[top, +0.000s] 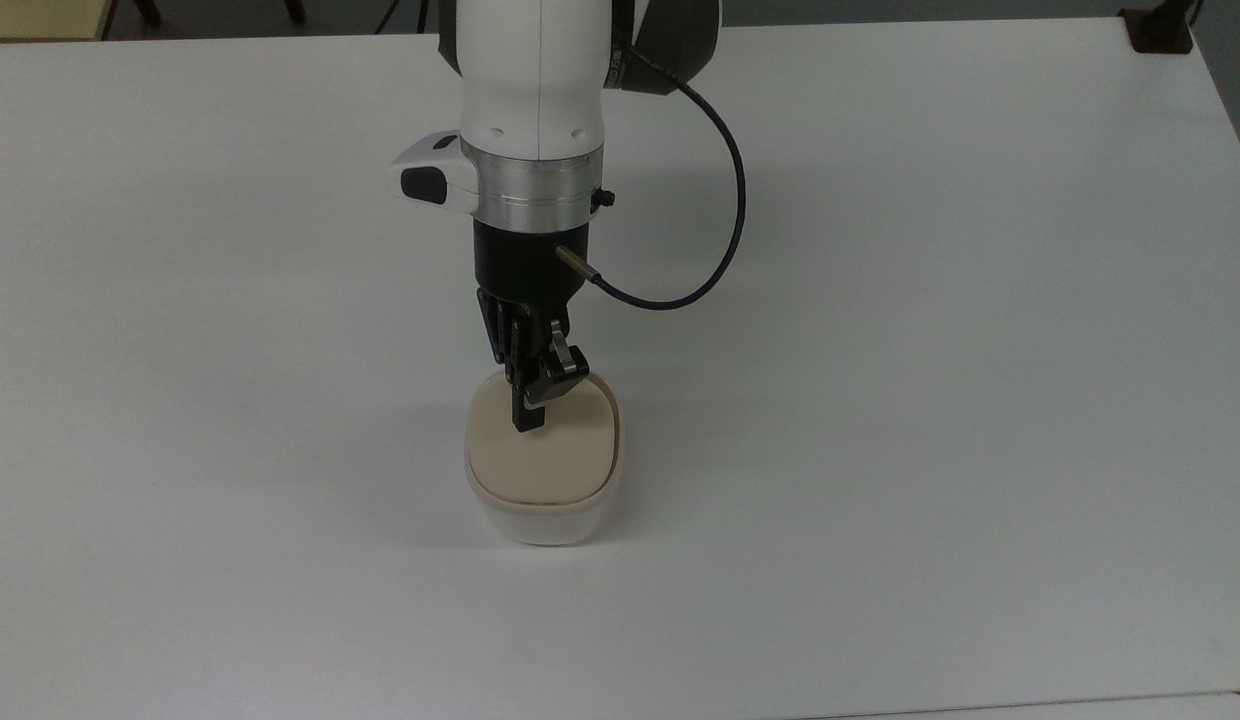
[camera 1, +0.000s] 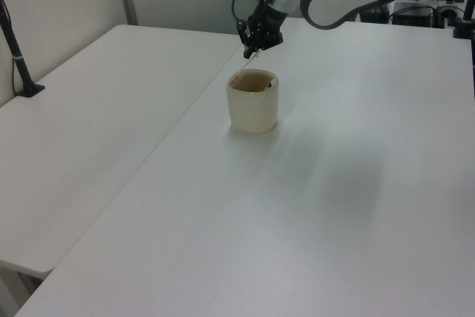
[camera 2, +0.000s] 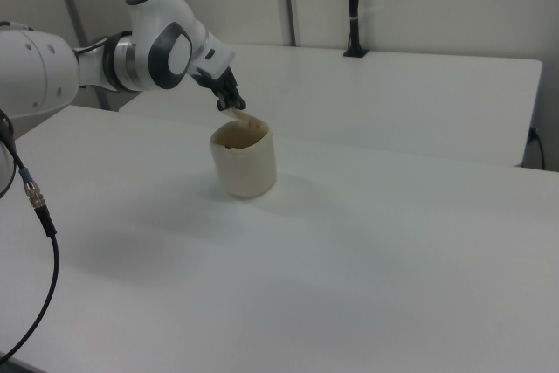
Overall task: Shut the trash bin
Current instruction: 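Push the open lid over with the gripper fingers, swinging it shut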
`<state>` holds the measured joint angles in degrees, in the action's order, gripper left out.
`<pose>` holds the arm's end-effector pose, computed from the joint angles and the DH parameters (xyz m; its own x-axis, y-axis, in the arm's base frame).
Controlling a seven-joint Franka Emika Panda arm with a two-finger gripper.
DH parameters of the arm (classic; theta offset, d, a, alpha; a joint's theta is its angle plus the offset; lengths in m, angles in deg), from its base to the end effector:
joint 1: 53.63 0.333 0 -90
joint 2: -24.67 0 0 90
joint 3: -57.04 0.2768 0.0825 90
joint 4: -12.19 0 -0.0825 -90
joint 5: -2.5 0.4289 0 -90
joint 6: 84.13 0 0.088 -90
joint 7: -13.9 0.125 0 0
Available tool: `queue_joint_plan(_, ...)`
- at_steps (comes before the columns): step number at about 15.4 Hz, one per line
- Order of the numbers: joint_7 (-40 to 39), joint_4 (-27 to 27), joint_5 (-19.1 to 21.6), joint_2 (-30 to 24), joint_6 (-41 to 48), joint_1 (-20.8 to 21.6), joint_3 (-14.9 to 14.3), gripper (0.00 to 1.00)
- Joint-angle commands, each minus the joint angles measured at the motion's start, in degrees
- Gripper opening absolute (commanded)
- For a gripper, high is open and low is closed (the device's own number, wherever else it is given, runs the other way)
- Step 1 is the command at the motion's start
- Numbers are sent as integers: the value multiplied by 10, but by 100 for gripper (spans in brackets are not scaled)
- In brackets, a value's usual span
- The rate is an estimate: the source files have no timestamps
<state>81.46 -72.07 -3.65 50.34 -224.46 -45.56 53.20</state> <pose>0.7621 0.0625 0.4156 0.4316 -0.8469 0.3106 -0.7414 -0.5292 -0.4127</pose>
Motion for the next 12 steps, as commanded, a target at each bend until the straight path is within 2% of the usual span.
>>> queue_joint_plan(1, -36, -37, -2, -32, 36, 5, -2, 0)
queue_joint_plan(12, -73, -78, -4, -31, 37, 5, 13, 0)
